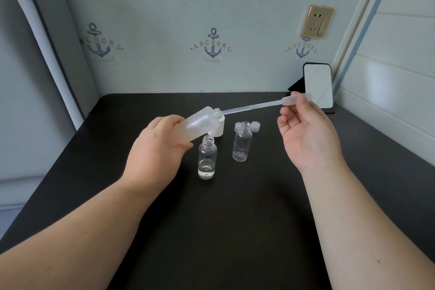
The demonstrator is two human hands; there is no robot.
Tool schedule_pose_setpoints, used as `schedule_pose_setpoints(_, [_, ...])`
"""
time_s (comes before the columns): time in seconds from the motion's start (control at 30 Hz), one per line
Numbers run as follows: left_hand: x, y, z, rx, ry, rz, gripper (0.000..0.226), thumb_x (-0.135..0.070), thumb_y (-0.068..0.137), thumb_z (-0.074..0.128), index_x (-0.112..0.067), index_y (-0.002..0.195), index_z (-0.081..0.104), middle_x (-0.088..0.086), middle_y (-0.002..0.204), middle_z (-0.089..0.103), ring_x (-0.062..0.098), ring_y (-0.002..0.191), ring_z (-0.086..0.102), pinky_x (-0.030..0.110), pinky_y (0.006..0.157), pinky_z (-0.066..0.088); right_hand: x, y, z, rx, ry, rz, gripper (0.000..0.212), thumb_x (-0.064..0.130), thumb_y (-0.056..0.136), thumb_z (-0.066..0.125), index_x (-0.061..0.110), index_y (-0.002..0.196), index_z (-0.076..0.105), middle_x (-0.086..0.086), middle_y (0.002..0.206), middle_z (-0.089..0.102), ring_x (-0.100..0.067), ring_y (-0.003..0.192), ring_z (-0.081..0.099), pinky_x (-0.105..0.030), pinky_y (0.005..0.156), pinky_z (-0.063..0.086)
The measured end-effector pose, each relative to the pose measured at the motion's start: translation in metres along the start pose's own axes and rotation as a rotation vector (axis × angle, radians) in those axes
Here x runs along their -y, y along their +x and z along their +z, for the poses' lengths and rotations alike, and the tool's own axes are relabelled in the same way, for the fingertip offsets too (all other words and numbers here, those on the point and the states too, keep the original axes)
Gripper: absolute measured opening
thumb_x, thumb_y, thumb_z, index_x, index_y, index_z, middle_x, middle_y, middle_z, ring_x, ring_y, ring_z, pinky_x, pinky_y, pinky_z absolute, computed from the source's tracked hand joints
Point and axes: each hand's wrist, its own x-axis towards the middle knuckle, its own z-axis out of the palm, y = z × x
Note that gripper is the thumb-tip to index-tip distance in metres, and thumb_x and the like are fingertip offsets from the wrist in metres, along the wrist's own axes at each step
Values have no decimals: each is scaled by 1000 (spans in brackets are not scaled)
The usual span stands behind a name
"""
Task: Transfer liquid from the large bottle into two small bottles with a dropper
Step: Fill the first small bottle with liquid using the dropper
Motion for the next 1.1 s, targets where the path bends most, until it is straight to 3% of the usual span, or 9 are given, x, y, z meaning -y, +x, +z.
schedule_pose_setpoints(0.1, [0,1,0,-18,-10,-23,39,-29,85,76,-33,119,59,-19,108,55,4,95,50,23,76,37,3,2,-4,-55,55,-3,13,21,91,68,11,98,73,-1,88,74,-12,74,67,-23,71,55])
schedule_pose_setpoints(0.2, [1,1,-2,-25,-45,-56,37,-30,85,75,-35,117,58,-19,102,55,1,87,49,17,73,36,4,2,-5,-93,107,-5,15,20,93,68,9,89,76,0,91,72,-11,75,68,-23,72,54])
schedule_pose_setpoints(0.4, [2,1,-2,-30,-158,-128,38,-33,86,75,-42,117,55,-24,104,57,0,93,54,15,74,37,4,4,-7,-140,211,1,15,19,95,69,5,100,68,-2,86,72,-12,74,68,-23,70,54])
schedule_pose_setpoints(0.6, [1,1,-3,15,-319,-208,38,-37,85,76,-43,117,55,-21,106,63,8,100,64,38,85,55,5,4,-7,-157,254,11,17,17,94,70,5,105,67,-3,84,71,-13,72,67,-24,68,53])
schedule_pose_setpoints(0.7, [1,1,-2,20,-361,-223,37,-37,85,77,-44,115,55,-17,103,67,8,95,67,28,75,54,5,3,-6,-162,237,24,14,15,94,68,5,104,66,-3,81,70,-13,69,65,-24,65,52])
schedule_pose_setpoints(0.8, [-1,2,-1,17,-383,-226,38,-33,86,78,-43,114,53,-22,102,65,-6,92,64,10,61,49,5,3,-4,-168,215,34,11,13,95,65,4,103,66,-2,75,68,-12,63,62,-23,62,49])
schedule_pose_setpoints(0.93, [1,5,1,12,-383,-242,46,-36,87,77,-40,123,50,-30,106,58,0,102,60,15,76,44,3,3,-4,-171,193,43,11,12,95,65,4,102,67,-2,73,67,-12,61,60,-23,61,48])
schedule_pose_setpoints(1.1, [6,8,4,-17,-353,-275,56,-42,85,77,-34,133,49,-32,100,52,-1,101,55,15,73,39,2,5,-6,-154,169,49,11,13,93,67,5,101,69,-3,74,66,-13,62,59,-23,61,48])
